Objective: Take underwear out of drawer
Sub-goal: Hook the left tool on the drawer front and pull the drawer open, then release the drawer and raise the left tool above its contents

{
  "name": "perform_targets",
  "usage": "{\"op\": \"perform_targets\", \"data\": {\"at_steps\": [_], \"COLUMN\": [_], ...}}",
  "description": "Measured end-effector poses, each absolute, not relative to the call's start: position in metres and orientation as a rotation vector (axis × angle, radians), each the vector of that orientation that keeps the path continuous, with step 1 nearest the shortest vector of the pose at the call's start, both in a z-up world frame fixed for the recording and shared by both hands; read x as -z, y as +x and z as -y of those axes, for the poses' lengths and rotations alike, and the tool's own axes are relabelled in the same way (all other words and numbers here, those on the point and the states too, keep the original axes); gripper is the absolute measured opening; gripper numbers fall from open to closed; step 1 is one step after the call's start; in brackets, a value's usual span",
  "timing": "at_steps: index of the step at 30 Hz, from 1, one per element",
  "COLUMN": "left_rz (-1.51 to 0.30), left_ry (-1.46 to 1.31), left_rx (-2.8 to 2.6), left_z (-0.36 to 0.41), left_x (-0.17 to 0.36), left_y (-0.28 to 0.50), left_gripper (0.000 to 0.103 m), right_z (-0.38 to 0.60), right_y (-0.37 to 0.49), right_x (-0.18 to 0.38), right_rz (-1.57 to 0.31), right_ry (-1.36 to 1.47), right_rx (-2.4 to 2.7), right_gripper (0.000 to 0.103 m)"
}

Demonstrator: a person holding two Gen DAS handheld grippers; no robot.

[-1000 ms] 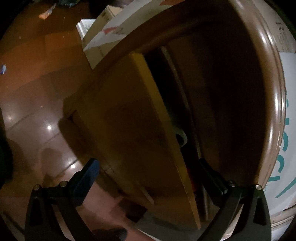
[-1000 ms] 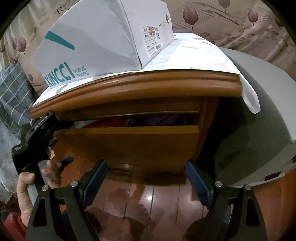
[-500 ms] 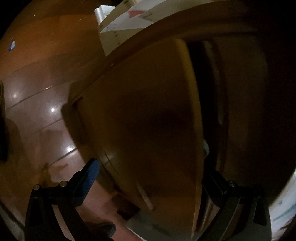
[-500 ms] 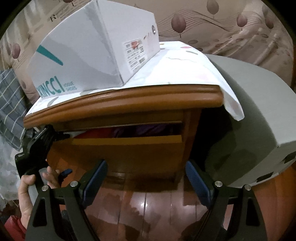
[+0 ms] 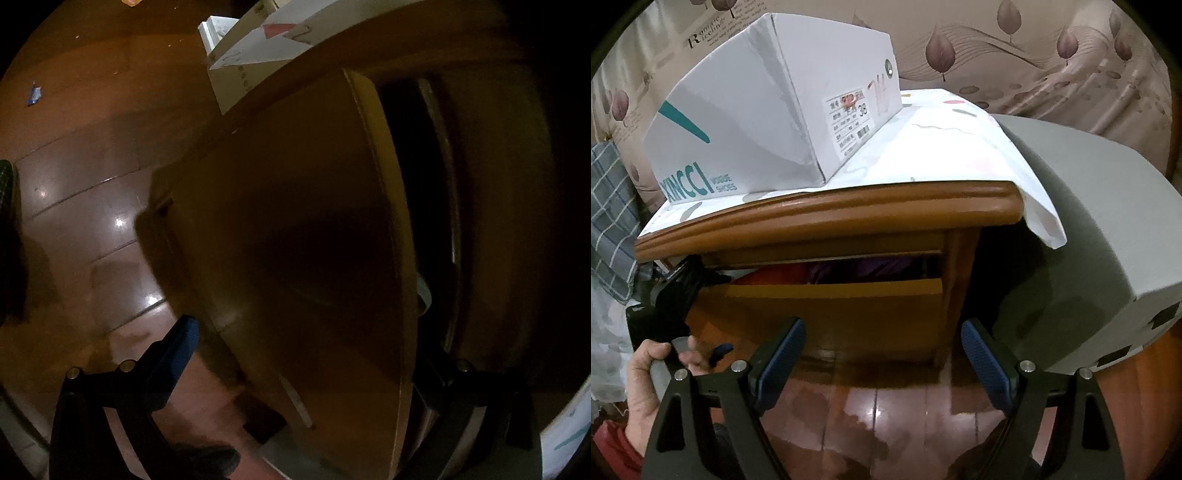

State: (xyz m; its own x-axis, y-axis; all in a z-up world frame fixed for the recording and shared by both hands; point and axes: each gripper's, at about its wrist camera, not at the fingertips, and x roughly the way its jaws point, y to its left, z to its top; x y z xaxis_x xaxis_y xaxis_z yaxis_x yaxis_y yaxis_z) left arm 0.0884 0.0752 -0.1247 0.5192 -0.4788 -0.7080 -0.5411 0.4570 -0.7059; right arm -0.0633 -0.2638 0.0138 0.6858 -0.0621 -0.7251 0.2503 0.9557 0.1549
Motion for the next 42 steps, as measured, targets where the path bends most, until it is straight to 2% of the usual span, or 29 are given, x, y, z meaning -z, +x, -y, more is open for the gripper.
{"op": "perform_targets", "data": {"at_steps": [42], "left_rz": [-1.213], "left_ry": [-0.816], "left_rx": [-0.065], "left_z": [-0.112], "left_x": [0.104], "left_y": [-0.035], "left_gripper": [0.103], "right_z": [0.264], "right_y": [-0.062], "right_x": [-0.019], "right_rz": [-0.798], "right_ry": [0.238], "right_rx": [0.179], "right_gripper": [0.089]}}
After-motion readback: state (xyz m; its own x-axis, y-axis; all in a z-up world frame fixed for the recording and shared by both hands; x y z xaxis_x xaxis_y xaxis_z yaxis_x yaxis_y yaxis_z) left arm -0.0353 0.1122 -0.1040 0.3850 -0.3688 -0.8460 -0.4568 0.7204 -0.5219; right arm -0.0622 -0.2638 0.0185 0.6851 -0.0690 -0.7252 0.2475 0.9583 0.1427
